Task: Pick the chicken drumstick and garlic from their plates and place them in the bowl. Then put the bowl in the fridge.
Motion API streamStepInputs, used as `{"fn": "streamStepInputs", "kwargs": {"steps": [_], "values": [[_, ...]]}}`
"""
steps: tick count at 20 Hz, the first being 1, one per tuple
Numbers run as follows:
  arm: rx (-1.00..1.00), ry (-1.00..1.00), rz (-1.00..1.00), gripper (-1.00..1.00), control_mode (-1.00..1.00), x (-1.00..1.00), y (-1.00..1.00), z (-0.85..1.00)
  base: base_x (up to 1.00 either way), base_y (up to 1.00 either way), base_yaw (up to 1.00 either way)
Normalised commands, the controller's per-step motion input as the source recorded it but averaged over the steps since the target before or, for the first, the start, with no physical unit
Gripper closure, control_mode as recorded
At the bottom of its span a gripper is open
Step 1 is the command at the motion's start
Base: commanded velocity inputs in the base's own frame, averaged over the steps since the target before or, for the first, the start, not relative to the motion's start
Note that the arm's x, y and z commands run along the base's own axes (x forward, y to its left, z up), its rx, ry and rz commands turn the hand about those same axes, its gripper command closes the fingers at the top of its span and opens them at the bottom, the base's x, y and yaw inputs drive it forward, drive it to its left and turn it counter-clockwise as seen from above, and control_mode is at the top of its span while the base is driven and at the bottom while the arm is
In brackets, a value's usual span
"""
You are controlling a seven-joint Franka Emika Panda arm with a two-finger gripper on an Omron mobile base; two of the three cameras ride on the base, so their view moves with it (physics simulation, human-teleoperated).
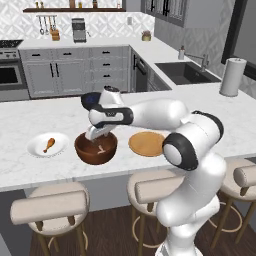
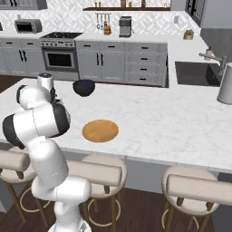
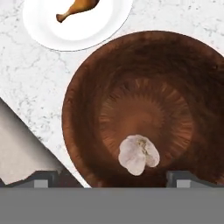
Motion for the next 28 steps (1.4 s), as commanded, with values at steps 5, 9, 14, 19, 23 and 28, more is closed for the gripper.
{"fn": "streamStepInputs", "kwargs": {"steps": [5,9,14,19,23,28], "values": [[-0.09,0.0,-0.08,-1.0,-1.0,-1.0,0.04,0.39,0.0,0.0,0.0],[-0.04,0.0,-0.19,-1.0,-1.0,-1.0,-0.06,0.01,0.0,0.0,0.0],[0.0,-0.02,-0.12,-1.0,-1.0,-0.96,-0.3,0.0,0.0,0.0,0.0],[0.0,0.0,-0.01,-1.0,-1.0,-0.17,0.0,0.0,0.0,0.0,0.0],[-0.02,0.0,-0.01,-1.0,-1.0,-0.01,0.18,0.0,0.0,0.0,0.0],[0.0,0.0,0.0,-1.0,1.0,0.0,0.0,0.0,0.0,0.91,-0.14]]}}
